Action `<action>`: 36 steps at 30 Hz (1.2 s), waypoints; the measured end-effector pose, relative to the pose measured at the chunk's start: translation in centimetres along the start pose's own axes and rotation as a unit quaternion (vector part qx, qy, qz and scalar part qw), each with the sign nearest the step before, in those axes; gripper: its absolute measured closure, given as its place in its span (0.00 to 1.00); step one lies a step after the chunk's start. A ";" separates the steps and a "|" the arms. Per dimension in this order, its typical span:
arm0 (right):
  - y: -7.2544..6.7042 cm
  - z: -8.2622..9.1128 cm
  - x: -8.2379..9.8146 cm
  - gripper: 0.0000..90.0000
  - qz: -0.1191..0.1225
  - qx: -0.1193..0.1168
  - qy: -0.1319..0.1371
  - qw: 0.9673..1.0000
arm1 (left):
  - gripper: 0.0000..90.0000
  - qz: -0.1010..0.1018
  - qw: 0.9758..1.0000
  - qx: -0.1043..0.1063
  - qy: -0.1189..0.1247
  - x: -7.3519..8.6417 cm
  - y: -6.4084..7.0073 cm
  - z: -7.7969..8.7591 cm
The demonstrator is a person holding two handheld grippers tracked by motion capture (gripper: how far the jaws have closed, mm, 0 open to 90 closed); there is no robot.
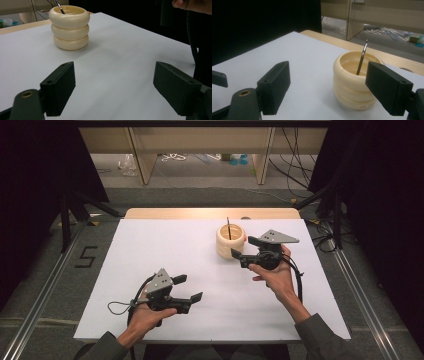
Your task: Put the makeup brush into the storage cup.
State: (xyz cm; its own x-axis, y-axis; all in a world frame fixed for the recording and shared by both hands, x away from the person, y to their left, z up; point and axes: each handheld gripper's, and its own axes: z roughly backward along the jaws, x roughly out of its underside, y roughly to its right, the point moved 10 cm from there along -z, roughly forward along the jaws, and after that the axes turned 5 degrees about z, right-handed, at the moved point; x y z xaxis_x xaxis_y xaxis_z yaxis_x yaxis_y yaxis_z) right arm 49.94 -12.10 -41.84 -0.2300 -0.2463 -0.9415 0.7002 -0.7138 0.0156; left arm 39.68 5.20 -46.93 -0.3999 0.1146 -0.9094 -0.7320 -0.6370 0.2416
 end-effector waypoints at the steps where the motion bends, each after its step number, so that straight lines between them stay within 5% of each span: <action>1: 0.0 0.1 0.1 0.23 0.002 0.002 0.000 1.000 | 0.19 0.000 1.000 0.000 0.000 0.0 0.0 0.0; 16: -1.9 2.8 1.9 0.20 -0.015 -0.016 0.007 1.000 | 0.19 0.000 1.000 0.002 0.008 -0.2 -0.1 0.1; 36: -3.3 4.4 4.1 0.19 -0.026 -0.030 0.004 0.999 | 0.20 -0.002 1.000 -0.002 0.007 -0.3 -0.1 0.2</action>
State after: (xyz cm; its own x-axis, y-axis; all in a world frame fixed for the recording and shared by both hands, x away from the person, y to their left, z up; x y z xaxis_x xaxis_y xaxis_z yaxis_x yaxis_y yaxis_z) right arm 43.70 -13.63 -44.31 -0.2629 -0.2041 -0.9430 0.7264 -0.6852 -0.0542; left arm 39.75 5.34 -46.62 -0.3902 0.1064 -0.9146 -0.7312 -0.6394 0.2375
